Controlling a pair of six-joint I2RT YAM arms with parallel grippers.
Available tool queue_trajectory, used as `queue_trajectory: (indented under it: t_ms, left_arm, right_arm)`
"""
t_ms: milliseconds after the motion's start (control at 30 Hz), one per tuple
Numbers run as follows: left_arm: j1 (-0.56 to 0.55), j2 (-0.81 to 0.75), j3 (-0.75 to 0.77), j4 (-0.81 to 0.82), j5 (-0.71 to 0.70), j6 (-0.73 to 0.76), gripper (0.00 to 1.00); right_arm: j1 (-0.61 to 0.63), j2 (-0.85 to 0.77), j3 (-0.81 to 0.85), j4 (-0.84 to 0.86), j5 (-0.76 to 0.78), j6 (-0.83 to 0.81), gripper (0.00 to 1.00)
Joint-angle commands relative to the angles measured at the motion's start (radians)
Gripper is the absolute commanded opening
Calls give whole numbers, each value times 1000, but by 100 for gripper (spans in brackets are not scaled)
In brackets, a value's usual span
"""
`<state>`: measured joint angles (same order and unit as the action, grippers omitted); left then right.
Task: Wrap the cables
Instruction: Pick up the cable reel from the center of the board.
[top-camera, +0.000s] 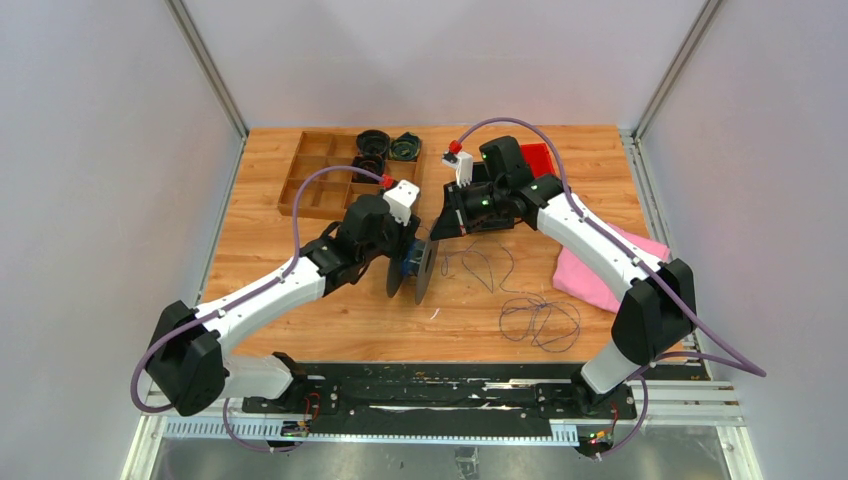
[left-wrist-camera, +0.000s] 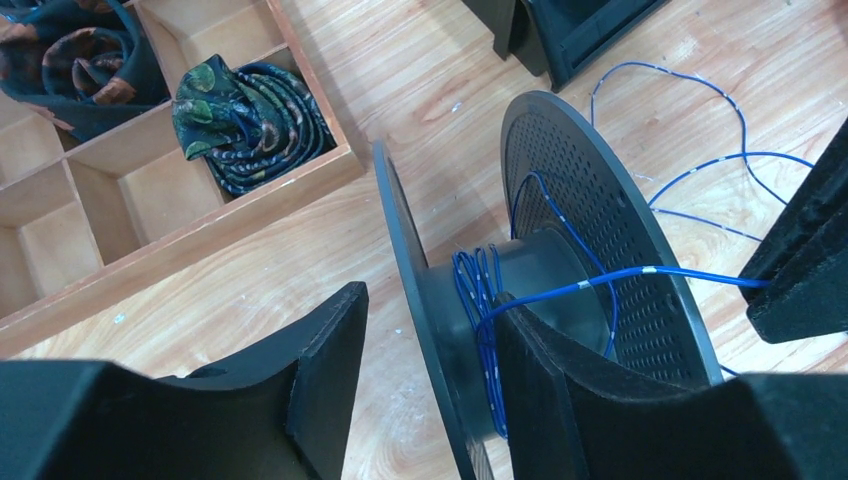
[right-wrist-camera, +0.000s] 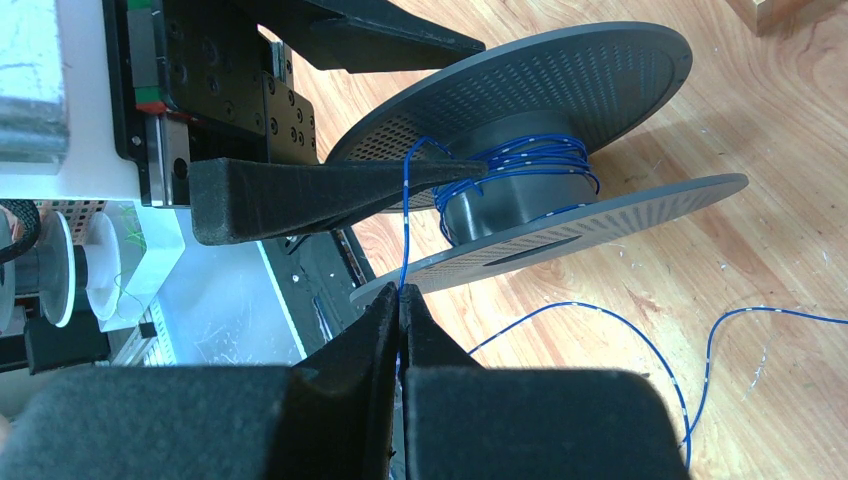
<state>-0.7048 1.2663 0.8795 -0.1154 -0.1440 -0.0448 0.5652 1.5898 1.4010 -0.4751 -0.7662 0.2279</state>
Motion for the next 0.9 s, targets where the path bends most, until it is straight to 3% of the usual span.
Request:
queue_trajectory:
  t_ms: [0, 867]
  left_arm:
    - [-12, 5, 35, 9, -24, -14, 53]
    - [-13, 25, 47, -8, -25, -35, 31]
  right_arm:
    - [13, -15, -16, 16, -2, 7, 0]
    - [13, -16, -27, 25, 7, -1, 1]
